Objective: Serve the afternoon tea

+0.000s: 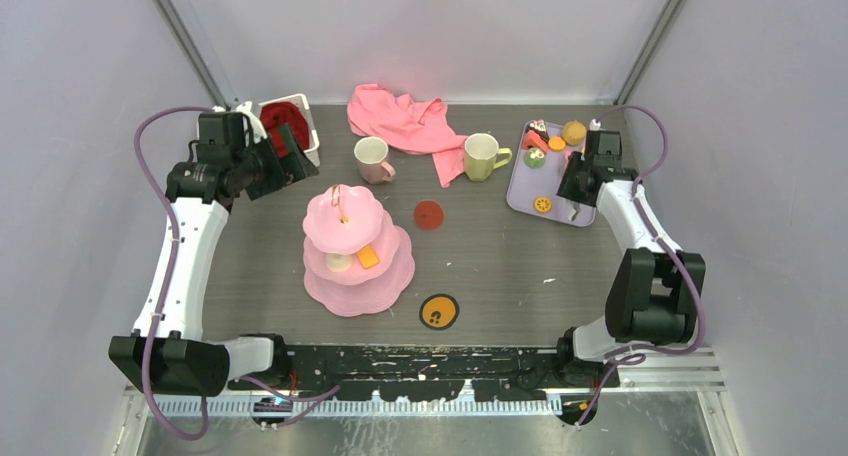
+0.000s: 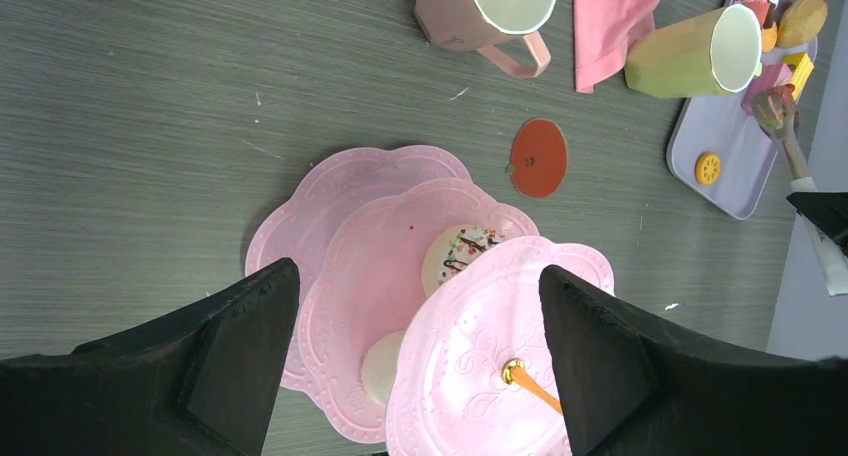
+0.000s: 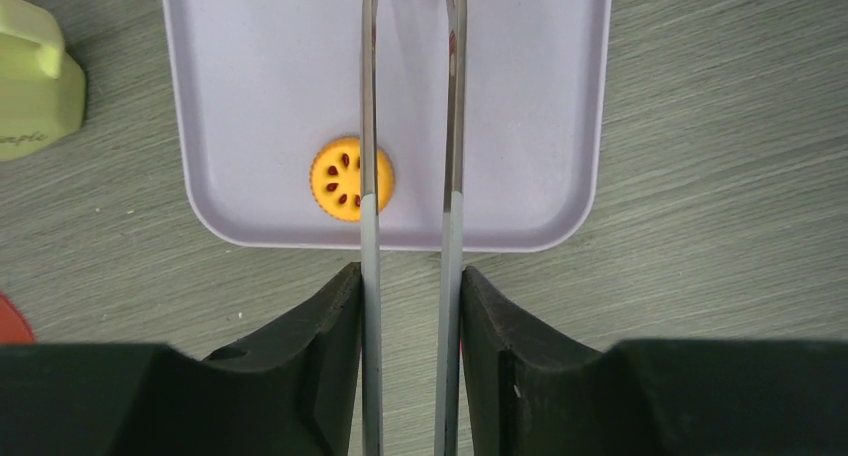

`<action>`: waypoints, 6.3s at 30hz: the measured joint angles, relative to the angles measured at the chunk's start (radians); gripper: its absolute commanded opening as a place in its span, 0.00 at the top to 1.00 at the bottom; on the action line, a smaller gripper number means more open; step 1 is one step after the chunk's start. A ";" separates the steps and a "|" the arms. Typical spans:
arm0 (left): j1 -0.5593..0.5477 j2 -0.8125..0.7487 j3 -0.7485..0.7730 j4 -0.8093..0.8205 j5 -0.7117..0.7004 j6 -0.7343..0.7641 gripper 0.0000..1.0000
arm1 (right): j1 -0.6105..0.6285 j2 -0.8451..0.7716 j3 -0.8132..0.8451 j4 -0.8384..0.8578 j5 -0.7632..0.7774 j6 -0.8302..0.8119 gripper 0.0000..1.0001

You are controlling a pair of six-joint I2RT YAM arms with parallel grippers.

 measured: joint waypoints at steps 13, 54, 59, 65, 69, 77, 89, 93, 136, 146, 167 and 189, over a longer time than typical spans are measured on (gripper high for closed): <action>0.000 -0.001 0.000 0.000 0.001 0.000 0.11 | 0.003 -0.218 -0.037 0.003 -0.007 0.042 0.89; 0.000 -0.003 0.000 0.000 0.003 0.000 0.11 | 0.019 -0.066 -0.016 -0.005 0.040 0.029 0.55; 0.000 -0.003 0.000 0.000 0.008 0.000 0.11 | 0.023 -0.064 -0.016 -0.005 0.045 0.022 0.54; 0.000 -0.003 0.000 0.000 0.011 0.000 0.11 | 0.024 -0.050 -0.016 -0.005 0.045 0.021 0.53; 0.000 -0.003 0.000 0.000 0.011 0.000 0.11 | 0.026 -0.049 -0.016 -0.003 0.045 0.021 0.53; 0.000 -0.003 0.000 0.000 0.011 0.000 0.11 | 0.026 -0.040 -0.016 -0.003 0.042 0.017 0.53; 0.000 -0.003 0.000 0.000 0.011 0.001 0.11 | 0.032 0.037 0.012 0.019 0.037 0.003 0.76; 0.000 -0.003 0.000 0.000 0.011 0.001 0.11 | 0.037 0.031 0.012 0.026 0.038 0.003 0.94; 0.000 -0.014 0.000 0.000 0.018 0.000 0.11 | 0.048 -0.039 -0.017 0.027 0.040 0.012 0.54; 0.000 -0.014 0.000 0.000 0.018 0.003 0.11 | 0.050 -0.021 -0.017 0.025 0.041 0.012 0.53; 0.000 -0.014 0.000 0.000 0.018 0.004 0.11 | 0.059 0.027 0.027 0.024 0.048 0.011 0.56; 0.000 -0.014 0.000 0.000 0.018 0.004 0.11 | 0.061 0.036 0.029 0.026 0.084 0.013 0.99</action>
